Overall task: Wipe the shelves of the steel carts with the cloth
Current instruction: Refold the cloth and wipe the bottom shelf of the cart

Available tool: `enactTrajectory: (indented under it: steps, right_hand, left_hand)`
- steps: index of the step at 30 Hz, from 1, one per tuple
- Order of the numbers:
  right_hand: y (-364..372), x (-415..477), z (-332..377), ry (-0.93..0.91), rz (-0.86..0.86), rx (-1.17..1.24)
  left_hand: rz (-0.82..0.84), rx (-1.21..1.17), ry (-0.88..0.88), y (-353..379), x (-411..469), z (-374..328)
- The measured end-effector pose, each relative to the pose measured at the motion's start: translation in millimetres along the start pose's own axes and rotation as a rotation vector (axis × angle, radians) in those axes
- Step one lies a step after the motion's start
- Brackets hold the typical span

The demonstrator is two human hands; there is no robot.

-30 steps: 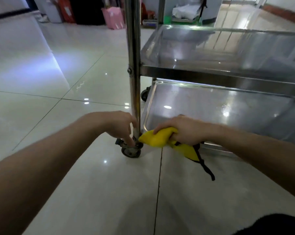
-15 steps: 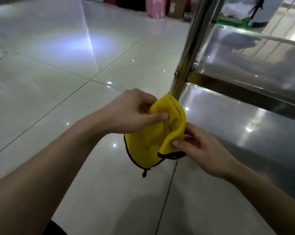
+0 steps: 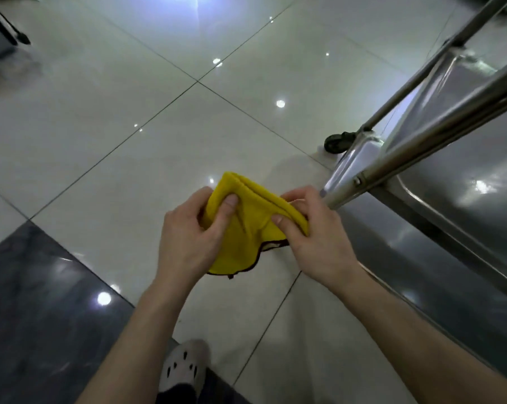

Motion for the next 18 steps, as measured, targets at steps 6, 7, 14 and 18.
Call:
enactTrajectory:
  steps: [6,7,14,18]
  right_hand:
    - [-19,-24,77,-0.016,0.118,-0.1]
    - [-27,-26,91,-0.003,0.13,-0.08]
    - [-90,-19,219,0.074,0.178,0.144]
    - [-131,-5,309,0.081,0.138,0.215]
  left_hand:
    - [0.018,-0.274,-0.199,-18,-54,-18]
    - [0.046,-0.296,-0.216,-29,-57,-29]
    - [0.143,-0.159,-0.226,-148,-37,-149]
    - [-0.104,0.141,-0.046,-232,-30,-260]
Point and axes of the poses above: each hand's wrist, its own x-axis towards the middle knuckle, its own y-axis out of the palm, z = x × y, the point moved 8 cm from there along x, towards the middle knuckle, and after that the axes turned 15 degrees about z, right-handed, at the moved point
